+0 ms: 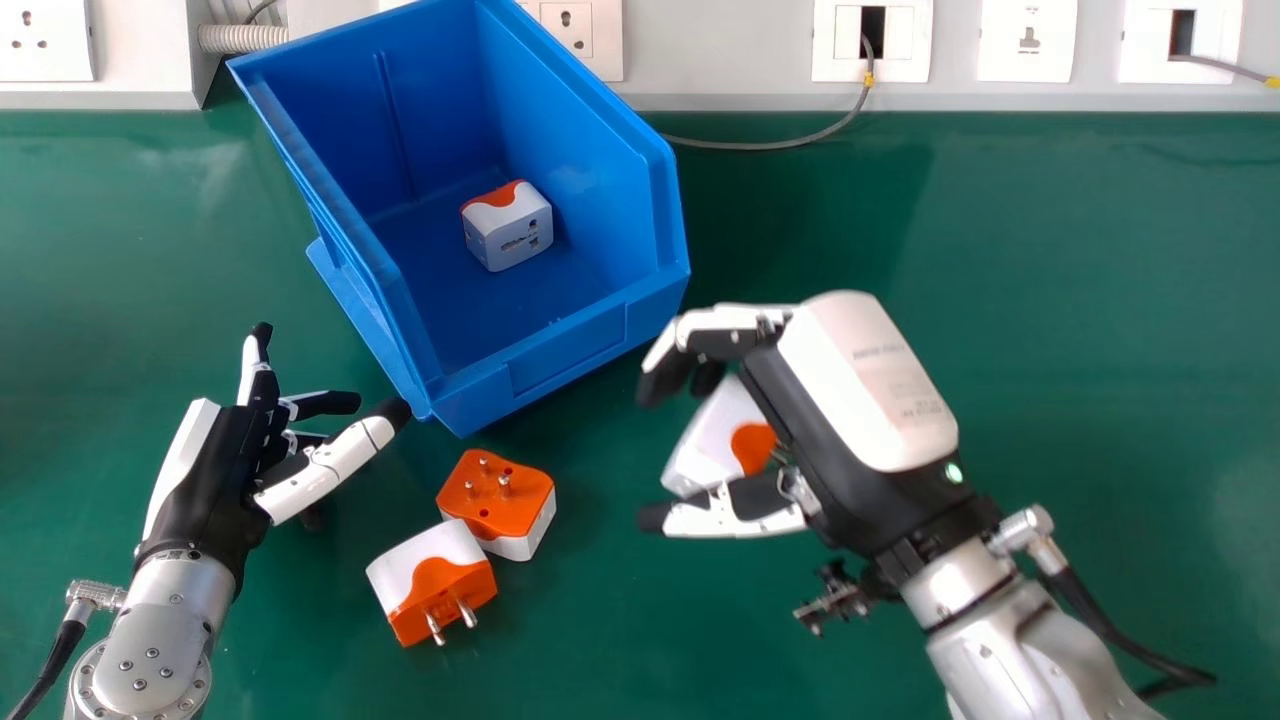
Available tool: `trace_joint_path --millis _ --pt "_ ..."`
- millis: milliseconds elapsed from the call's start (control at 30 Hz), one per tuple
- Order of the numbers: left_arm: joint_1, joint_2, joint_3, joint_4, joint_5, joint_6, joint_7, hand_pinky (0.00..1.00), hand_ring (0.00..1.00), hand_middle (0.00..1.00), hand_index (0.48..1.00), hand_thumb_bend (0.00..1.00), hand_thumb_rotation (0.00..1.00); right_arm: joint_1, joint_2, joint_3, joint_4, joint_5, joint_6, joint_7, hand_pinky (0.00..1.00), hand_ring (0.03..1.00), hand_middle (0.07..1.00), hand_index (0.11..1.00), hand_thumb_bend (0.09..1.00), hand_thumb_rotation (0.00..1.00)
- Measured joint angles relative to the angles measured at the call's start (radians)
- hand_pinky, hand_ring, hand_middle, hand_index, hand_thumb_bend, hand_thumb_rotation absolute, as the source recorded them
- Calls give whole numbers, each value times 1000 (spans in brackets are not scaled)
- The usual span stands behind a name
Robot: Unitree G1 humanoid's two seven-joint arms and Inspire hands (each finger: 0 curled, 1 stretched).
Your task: Pick all objects and put in blue box
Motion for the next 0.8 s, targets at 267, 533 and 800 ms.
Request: trace_joint_path --millis 267,533,800 --pt "-4 -3 0 1 0 0 0 550 650 785 848 764 539 -111 5 -3 6 -1 -32 -36 372 462 525 468 501 0" --pt "-19 -3 0 19 0 0 0 550 650 786 848 765 540 -183 6 -5 31 -19 -38 -54 369 464 529 471 500 0" --pt "-31 -4 0 32 0 -3 0 552 650 787 847 765 540 -321 18 -4 149 -22 -61 -59 366 465 532 476 499 0"
